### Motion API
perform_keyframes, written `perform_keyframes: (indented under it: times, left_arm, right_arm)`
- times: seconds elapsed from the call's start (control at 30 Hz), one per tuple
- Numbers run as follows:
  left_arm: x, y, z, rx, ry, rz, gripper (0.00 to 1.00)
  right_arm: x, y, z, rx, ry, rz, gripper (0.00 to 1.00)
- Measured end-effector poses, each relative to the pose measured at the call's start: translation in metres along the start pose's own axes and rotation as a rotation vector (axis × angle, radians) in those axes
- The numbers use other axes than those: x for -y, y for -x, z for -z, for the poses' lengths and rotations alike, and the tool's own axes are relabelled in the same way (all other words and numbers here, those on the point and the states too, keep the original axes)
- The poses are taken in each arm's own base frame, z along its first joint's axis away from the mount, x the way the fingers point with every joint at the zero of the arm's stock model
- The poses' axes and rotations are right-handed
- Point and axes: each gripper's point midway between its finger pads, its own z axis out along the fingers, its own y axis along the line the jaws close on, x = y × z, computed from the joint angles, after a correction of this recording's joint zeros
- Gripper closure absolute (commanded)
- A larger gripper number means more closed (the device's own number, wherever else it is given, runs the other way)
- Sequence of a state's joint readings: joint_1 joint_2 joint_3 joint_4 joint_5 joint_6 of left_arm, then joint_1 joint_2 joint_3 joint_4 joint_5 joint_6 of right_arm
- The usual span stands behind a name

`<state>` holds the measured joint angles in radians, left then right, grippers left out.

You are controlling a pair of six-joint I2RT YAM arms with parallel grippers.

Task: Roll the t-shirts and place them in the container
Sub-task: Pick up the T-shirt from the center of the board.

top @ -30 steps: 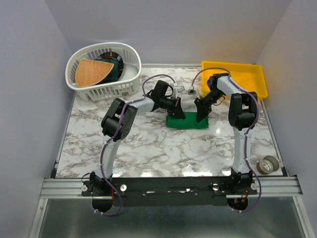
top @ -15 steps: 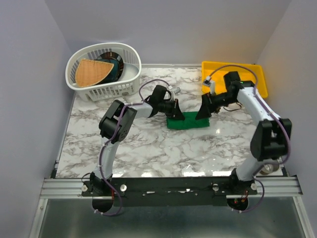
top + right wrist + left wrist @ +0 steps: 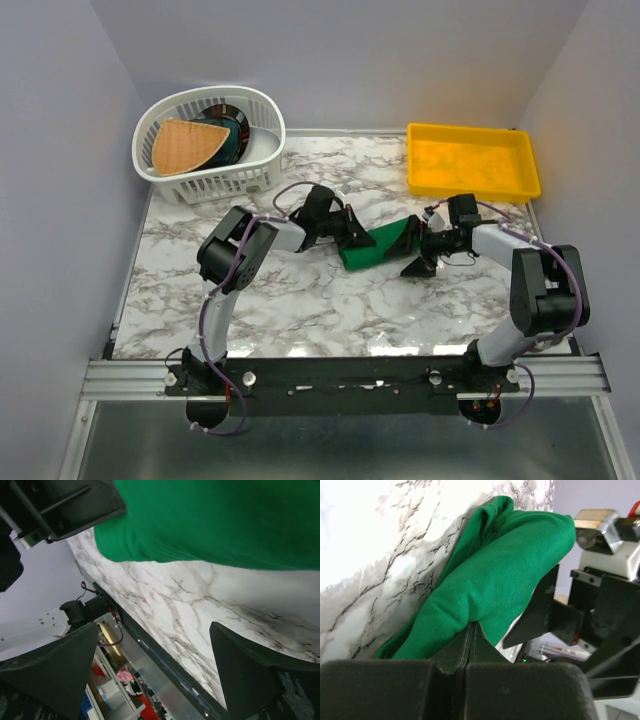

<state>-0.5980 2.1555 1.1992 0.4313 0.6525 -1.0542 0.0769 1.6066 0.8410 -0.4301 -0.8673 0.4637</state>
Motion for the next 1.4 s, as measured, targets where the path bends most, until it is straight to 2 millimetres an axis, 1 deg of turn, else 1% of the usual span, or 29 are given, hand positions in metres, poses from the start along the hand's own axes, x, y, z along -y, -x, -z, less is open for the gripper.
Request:
perform_keyframes:
  times: [0.13,0.27,0.3,0.33,0.4,0.5,0.57,0.6,0.63,0.7,0.77,0.8,0.87,0.9,1.03,1.13,1.2,1.27,1.33,1.4]
  left_arm:
    - [0.001,-0.005,0.002,0.013,0.013,0.096,1.0]
    - [0.0,-0.011,0.004,0.017,0.02,0.183,1.0]
    - [-0.001,-0.012,0.004,0.017,0.02,0.198,1.0]
    - [-0.002,-0.013,0.005,0.018,0.019,0.216,1.0]
    - [-0.002,-0.014,0.005,0.019,0.016,0.241,1.0]
    - [-0.002,-0.015,0.005,0.02,0.015,0.262,1.0]
    - [-0.002,-0.015,0.005,0.02,0.015,0.268,1.0]
    - [-0.002,-0.015,0.005,0.02,0.015,0.267,0.97]
    - [-0.002,-0.015,0.005,0.02,0.015,0.267,0.93]
    - [-0.002,-0.015,0.006,0.018,0.014,0.254,0.89]
    - [-0.001,-0.015,0.007,0.016,0.014,0.216,0.87]
    - [0.001,-0.015,0.008,0.014,0.015,0.194,0.84]
    - [0.003,-0.015,0.009,0.005,0.013,0.154,0.83]
    - [0.005,-0.017,0.011,-0.01,0.016,0.108,0.81]
    - [0.017,-0.021,0.022,-0.055,-0.004,-0.022,0.81]
    - [0.027,-0.017,0.031,-0.064,-0.025,-0.101,0.81]
    - [0.035,-0.008,0.036,-0.053,-0.037,-0.16,0.82]
    - [0.043,0.003,0.037,-0.04,-0.048,-0.223,0.83]
    - [0.047,0.013,0.037,-0.025,-0.055,-0.269,0.84]
    - [0.048,0.021,0.035,-0.016,-0.056,-0.298,0.85]
  right_arm:
    - [0.014,0.006,-0.009,0.059,-0.032,-0.056,0.0]
    - [0.026,0.028,-0.015,0.147,-0.083,-0.088,0.0]
    - [0.026,0.035,-0.017,0.17,-0.083,-0.098,0.0]
    - [0.026,0.037,-0.018,0.173,-0.082,-0.104,0.0]
    - [0.023,0.053,-0.02,0.219,-0.066,-0.1,0.0]
    - [0.02,0.073,-0.023,0.265,-0.053,-0.076,0.03]
    - [0.019,0.086,-0.024,0.294,-0.062,-0.046,0.07]
    - [0.019,0.093,-0.024,0.305,-0.072,-0.025,0.08]
    - [0.019,0.099,-0.024,0.316,-0.083,-0.009,0.12]
    - [0.021,0.11,-0.024,0.334,-0.104,0.033,0.15]
    - [0.024,0.119,-0.024,0.346,-0.131,0.075,0.17]
    - [0.025,0.122,-0.024,0.346,-0.141,0.093,0.18]
    - [0.025,0.126,-0.025,0.346,-0.155,0.122,0.19]
    - [0.025,0.128,-0.025,0.344,-0.162,0.14,0.19]
    - [0.024,0.133,-0.028,0.344,-0.183,0.203,0.2]
    - [0.025,0.135,-0.028,0.345,-0.192,0.223,0.2]
    - [0.026,0.135,-0.028,0.345,-0.194,0.232,0.2]
    - [0.026,0.135,-0.028,0.345,-0.194,0.235,0.2]
    - [0.026,0.135,-0.028,0.344,-0.195,0.238,0.2]
    - [0.026,0.135,-0.028,0.344,-0.195,0.241,0.2]
